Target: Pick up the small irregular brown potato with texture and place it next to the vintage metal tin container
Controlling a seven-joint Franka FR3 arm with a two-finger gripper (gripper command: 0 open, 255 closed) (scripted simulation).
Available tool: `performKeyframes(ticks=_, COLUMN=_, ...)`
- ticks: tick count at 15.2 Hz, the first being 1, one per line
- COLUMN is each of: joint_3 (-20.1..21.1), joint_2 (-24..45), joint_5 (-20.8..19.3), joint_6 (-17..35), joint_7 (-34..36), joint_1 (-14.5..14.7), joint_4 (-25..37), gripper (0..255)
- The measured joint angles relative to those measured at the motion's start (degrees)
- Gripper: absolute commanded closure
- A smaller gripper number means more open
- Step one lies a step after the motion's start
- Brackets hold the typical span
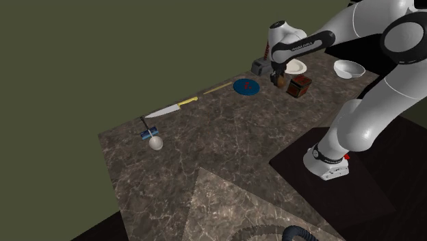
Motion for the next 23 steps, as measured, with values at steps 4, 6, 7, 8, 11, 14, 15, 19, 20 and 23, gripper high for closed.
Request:
performKeyframes(ticks=4, joint_3=-0.3, joint_2=1.8, joint_5=0.2, joint_6=3.1, joint_7=0.4, joint_1=-0.1, joint_4=-1.5, gripper=255)
performKeyframes(ticks=6, joint_3=-0.6, joint_2=2.7, joint_5=0.2, joint_6=4.8, joint_7=0.6, joint_1=-0.1, joint_4=-2.2, gripper=255)
performKeyframes(ticks=7, joint_3=-0.7, joint_2=3.3, joint_5=0.3, joint_6=5.7, joint_7=0.6, joint_1=-0.2, joint_4=-2.6, gripper=255)
performKeyframes(ticks=8, joint_3=-0.8, joint_2=4.0, joint_5=0.4, joint_6=6.7, joint_7=0.7, joint_1=-0.2, joint_4=-2.9, gripper=255)
performKeyframes(ticks=11, joint_3=-0.9, joint_2=5.1, joint_5=0.6, joint_6=8.2, joint_7=0.8, joint_1=-0.2, joint_4=-3.4, gripper=255)
performKeyframes(ticks=14, joint_3=-0.9, joint_2=5.1, joint_5=0.6, joint_6=8.3, joint_7=0.9, joint_1=-0.2, joint_4=-3.5, gripper=255)
performKeyframes(ticks=15, joint_3=-0.9, joint_2=5.1, joint_5=0.6, joint_6=8.3, joint_7=0.9, joint_1=-0.2, joint_4=-3.5, gripper=255)
performKeyframes(ticks=19, joint_3=-0.9, joint_2=5.1, joint_5=0.6, joint_6=8.3, joint_7=0.9, joint_1=-0.2, joint_4=-3.5, gripper=0)
performKeyframes(ticks=20, joint_3=-0.9, joint_2=5.1, joint_5=0.6, joint_6=8.3, joint_7=0.9, joint_1=-0.2, joint_4=-3.5, gripper=0)
performKeyframes(ticks=23, joint_3=-0.7, joint_2=5.1, joint_5=0.9, joint_6=7.6, joint_7=0.8, joint_1=-0.1, joint_4=-2.8, gripper=0)
